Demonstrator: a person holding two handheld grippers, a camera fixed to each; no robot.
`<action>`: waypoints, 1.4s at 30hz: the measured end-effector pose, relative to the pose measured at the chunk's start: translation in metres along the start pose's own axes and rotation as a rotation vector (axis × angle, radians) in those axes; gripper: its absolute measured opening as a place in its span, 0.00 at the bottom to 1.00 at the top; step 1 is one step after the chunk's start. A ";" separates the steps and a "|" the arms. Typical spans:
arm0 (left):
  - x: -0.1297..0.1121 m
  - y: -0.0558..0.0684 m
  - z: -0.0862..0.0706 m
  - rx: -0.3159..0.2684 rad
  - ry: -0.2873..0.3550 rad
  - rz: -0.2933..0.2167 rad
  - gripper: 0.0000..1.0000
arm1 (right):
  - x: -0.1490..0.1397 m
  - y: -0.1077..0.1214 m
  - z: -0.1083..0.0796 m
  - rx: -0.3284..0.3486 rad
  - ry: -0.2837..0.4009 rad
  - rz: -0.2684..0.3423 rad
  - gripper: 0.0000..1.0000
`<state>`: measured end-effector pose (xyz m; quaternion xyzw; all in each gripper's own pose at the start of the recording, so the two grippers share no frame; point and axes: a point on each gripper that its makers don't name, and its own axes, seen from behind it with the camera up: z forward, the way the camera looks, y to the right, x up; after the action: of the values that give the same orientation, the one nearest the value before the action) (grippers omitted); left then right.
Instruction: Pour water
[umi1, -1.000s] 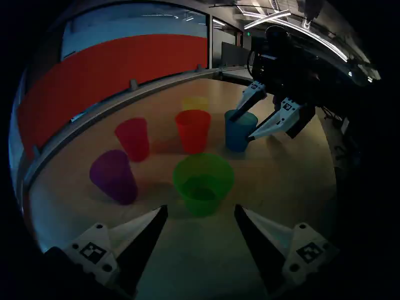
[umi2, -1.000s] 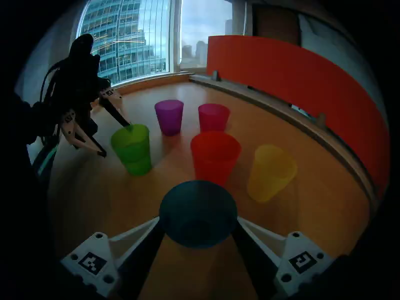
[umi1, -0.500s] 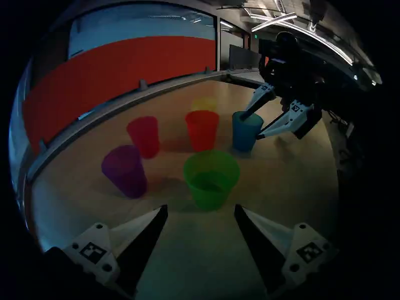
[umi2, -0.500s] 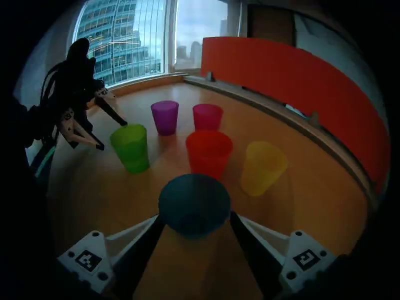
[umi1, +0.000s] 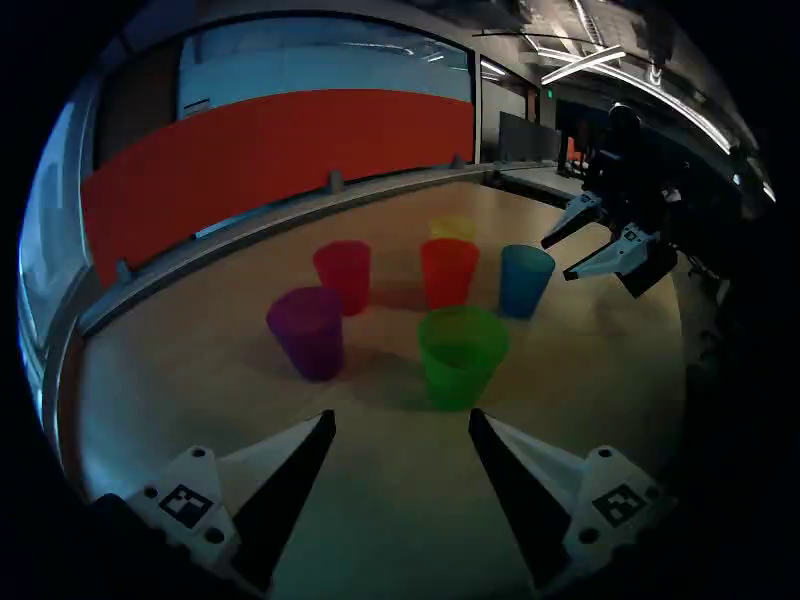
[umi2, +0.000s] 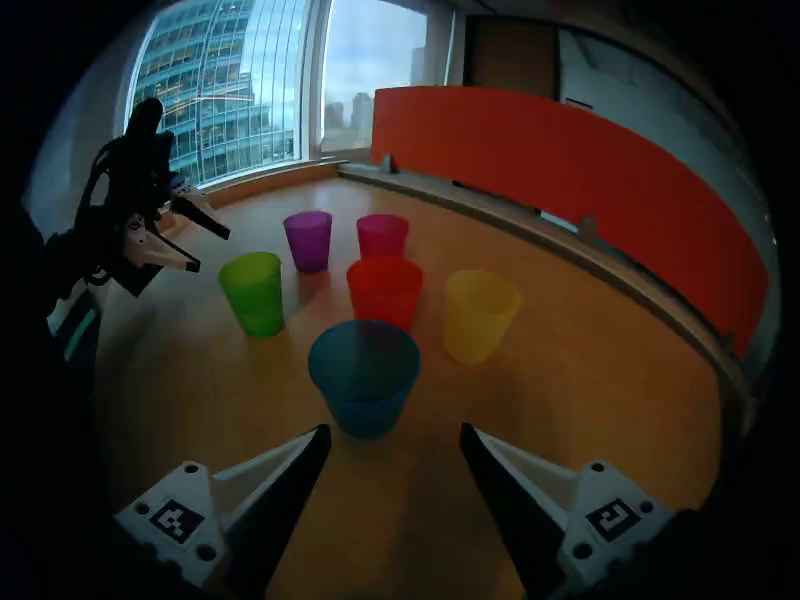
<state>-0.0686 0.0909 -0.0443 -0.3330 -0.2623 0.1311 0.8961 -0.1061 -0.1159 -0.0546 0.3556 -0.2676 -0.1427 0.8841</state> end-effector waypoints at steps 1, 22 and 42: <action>-0.001 -0.001 -0.001 0.007 0.004 -0.009 1.00 | -0.001 0.001 -0.002 -0.005 0.002 0.002 1.00; 0.013 -0.049 -0.019 0.228 0.154 -0.119 1.00 | 0.009 0.029 -0.036 -0.181 0.114 0.099 1.00; 0.043 -0.087 -0.049 0.433 0.336 -0.211 1.00 | 0.041 0.090 -0.069 -0.506 0.347 0.299 1.00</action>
<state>-0.0008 0.0178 -0.0012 -0.1221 -0.1092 0.0331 0.9859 -0.0270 -0.0326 -0.0177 0.1008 -0.1183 -0.0106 0.9878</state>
